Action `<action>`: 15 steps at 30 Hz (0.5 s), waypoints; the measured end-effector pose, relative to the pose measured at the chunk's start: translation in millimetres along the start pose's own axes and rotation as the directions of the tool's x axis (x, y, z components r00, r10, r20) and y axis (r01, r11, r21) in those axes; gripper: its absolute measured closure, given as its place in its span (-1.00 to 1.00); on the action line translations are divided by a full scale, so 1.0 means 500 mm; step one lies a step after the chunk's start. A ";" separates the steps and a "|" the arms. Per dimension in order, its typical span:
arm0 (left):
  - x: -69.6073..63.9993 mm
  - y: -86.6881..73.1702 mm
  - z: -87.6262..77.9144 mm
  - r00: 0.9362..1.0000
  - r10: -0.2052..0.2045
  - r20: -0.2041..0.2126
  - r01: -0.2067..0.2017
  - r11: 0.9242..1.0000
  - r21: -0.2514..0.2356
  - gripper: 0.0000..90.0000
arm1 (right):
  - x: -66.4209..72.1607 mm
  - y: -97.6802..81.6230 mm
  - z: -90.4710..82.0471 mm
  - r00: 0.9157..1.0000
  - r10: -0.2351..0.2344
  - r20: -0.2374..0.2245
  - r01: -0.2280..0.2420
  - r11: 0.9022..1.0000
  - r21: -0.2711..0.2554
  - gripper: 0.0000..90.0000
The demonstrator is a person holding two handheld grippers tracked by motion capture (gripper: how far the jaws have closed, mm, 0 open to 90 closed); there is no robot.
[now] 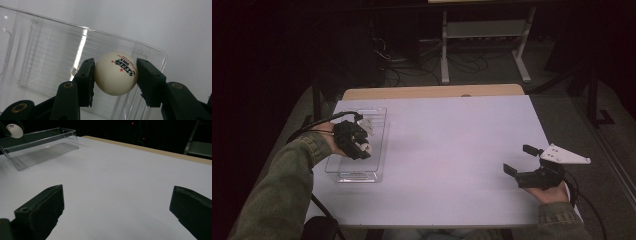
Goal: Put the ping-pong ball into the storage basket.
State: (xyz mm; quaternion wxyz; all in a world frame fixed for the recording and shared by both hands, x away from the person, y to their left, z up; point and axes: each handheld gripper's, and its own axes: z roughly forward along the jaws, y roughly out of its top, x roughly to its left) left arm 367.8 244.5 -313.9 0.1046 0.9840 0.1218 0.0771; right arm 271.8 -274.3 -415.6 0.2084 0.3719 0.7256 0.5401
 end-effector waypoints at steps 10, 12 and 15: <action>0.002 0.003 0.013 1.000 0.005 0.007 -0.005 1.000 0.028 0.12 | -0.001 0.000 0.000 1.000 -0.002 0.000 0.002 1.000 0.001 -1.00; 0.002 0.004 0.014 1.000 0.006 0.008 -0.006 0.999 0.031 0.12 | 0.000 0.000 0.000 1.000 0.000 0.000 0.000 1.000 0.001 -1.00; 0.002 0.004 0.016 1.000 -0.003 0.011 0.003 0.999 0.035 0.12 | 0.000 0.000 0.000 1.000 -0.001 0.000 0.001 1.000 0.001 -1.00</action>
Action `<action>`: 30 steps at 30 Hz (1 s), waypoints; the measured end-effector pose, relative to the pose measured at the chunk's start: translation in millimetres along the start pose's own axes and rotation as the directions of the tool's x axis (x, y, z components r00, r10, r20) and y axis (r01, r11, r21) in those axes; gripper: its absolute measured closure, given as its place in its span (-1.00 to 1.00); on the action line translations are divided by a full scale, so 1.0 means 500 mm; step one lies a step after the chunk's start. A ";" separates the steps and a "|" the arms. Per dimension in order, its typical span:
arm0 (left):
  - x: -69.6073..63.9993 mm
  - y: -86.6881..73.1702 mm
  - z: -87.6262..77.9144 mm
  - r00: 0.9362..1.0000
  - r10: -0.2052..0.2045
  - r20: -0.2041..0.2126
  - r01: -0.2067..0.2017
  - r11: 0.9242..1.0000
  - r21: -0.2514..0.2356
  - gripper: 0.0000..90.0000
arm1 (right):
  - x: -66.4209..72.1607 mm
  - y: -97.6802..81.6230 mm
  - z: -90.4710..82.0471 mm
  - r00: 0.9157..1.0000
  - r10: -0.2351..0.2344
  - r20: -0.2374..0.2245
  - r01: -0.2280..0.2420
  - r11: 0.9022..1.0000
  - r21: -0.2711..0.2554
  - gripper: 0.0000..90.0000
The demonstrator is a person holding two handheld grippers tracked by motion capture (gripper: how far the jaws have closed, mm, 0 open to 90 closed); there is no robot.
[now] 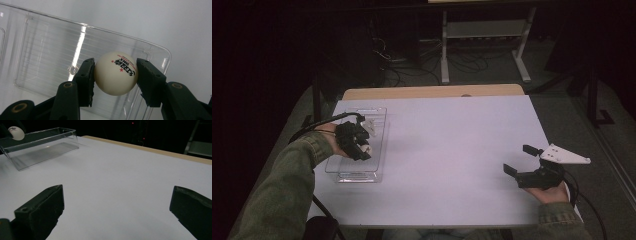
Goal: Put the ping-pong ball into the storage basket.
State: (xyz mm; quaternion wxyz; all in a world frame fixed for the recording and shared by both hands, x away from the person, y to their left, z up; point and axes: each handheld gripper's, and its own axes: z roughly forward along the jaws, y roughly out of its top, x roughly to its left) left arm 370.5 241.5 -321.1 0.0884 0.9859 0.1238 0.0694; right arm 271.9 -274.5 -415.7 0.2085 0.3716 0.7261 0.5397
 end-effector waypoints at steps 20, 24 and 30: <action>-0.003 0.000 0.022 1.000 0.004 0.021 -0.005 1.000 0.024 0.12 | 0.000 0.000 0.001 1.000 -0.002 -0.001 0.002 1.000 0.004 -1.00; -0.003 0.001 0.030 1.000 0.011 0.028 -0.011 0.999 0.031 0.12 | 0.000 0.000 0.001 1.000 -0.004 -0.002 0.004 1.000 0.004 -1.00; -0.002 0.002 0.040 0.999 0.013 0.036 -0.015 0.999 0.037 0.12 | 0.000 0.000 0.001 1.000 -0.004 -0.002 0.004 1.000 0.005 -1.00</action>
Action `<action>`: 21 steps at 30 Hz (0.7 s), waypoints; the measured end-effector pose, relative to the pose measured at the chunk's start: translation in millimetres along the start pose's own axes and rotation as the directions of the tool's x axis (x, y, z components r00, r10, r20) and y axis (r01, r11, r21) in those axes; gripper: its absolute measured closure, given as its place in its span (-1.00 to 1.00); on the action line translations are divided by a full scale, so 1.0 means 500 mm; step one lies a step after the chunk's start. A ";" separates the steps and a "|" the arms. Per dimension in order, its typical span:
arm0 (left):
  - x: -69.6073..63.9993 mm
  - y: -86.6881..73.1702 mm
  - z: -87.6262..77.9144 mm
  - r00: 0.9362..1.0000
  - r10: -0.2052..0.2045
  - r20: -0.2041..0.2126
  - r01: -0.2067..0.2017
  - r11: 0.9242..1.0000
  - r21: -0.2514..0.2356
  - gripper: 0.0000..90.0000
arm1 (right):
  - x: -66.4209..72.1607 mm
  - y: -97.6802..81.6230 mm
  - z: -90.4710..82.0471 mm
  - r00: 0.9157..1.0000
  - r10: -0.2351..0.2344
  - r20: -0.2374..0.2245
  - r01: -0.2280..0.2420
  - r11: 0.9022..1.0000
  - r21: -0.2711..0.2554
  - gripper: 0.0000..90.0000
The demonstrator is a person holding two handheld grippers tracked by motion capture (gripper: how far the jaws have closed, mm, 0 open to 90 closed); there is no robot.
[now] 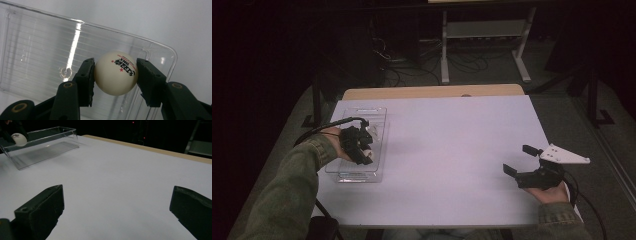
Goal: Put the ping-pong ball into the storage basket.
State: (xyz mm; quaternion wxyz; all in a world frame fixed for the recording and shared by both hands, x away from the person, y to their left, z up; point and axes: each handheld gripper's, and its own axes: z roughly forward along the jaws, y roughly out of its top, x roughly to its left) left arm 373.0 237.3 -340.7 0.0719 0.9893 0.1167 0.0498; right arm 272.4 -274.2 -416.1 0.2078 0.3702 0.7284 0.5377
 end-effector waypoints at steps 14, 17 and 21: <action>0.001 -0.002 0.021 1.000 -0.003 0.012 0.003 1.000 0.010 0.12 | 0.000 0.000 0.001 1.000 -0.001 -0.002 0.001 1.000 0.004 -1.00; 0.002 -0.003 0.026 1.000 -0.005 0.016 0.005 1.000 0.012 0.12 | 0.000 0.000 0.001 1.000 0.001 -0.003 0.000 1.000 0.005 -1.00; 0.001 -0.003 0.036 1.000 -0.001 0.024 0.000 1.000 0.021 0.12 | 0.000 -0.001 0.001 1.000 0.001 -0.004 -0.001 1.000 0.007 -1.00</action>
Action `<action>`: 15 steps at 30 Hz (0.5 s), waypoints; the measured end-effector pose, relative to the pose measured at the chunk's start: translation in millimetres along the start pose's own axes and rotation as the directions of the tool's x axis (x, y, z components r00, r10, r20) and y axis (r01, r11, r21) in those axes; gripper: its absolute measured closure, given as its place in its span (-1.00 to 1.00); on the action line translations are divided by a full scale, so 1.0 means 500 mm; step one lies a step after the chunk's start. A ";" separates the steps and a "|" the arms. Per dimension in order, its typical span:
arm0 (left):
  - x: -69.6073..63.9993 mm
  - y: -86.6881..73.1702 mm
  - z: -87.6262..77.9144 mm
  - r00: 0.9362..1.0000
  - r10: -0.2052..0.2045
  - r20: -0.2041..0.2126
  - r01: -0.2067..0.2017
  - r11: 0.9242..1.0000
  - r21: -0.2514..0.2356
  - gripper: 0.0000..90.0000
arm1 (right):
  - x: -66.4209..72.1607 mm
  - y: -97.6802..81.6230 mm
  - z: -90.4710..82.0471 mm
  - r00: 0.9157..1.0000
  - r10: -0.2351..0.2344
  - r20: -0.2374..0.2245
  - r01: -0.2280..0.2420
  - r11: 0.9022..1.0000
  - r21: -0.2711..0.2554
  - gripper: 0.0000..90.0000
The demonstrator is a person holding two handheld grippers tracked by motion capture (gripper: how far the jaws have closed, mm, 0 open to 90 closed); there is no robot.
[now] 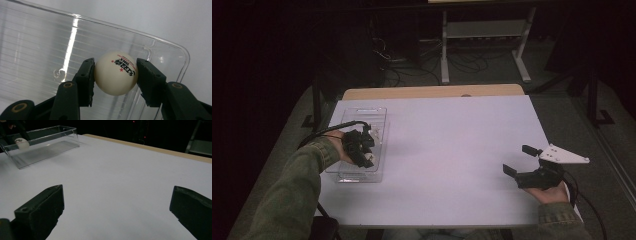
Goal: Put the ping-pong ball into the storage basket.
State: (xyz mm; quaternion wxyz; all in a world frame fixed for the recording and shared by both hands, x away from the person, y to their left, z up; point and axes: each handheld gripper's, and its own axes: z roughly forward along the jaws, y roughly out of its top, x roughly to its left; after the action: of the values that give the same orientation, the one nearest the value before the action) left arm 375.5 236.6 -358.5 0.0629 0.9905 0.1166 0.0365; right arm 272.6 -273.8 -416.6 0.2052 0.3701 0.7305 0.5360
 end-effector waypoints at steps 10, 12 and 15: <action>0.001 0.001 0.018 1.000 0.007 0.013 -0.007 1.000 0.010 0.12 | 0.000 0.000 0.000 1.000 0.000 -0.001 0.000 1.000 0.002 -1.00; 0.001 0.000 0.023 1.000 0.003 0.017 -0.004 1.000 0.009 0.12 | 0.000 0.000 0.000 1.000 0.001 -0.001 -0.001 1.000 0.002 -1.00; 0.000 0.001 0.027 1.000 0.004 0.018 -0.004 1.000 0.011 0.12 | 0.000 0.000 0.001 1.000 -0.001 -0.001 0.001 1.000 0.003 -1.00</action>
State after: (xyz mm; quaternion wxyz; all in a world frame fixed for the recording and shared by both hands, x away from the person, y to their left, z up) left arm 376.7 234.8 -371.6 0.0582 0.9914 0.1144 0.0271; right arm 272.7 -273.5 -416.8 0.2046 0.3699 0.7316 0.5348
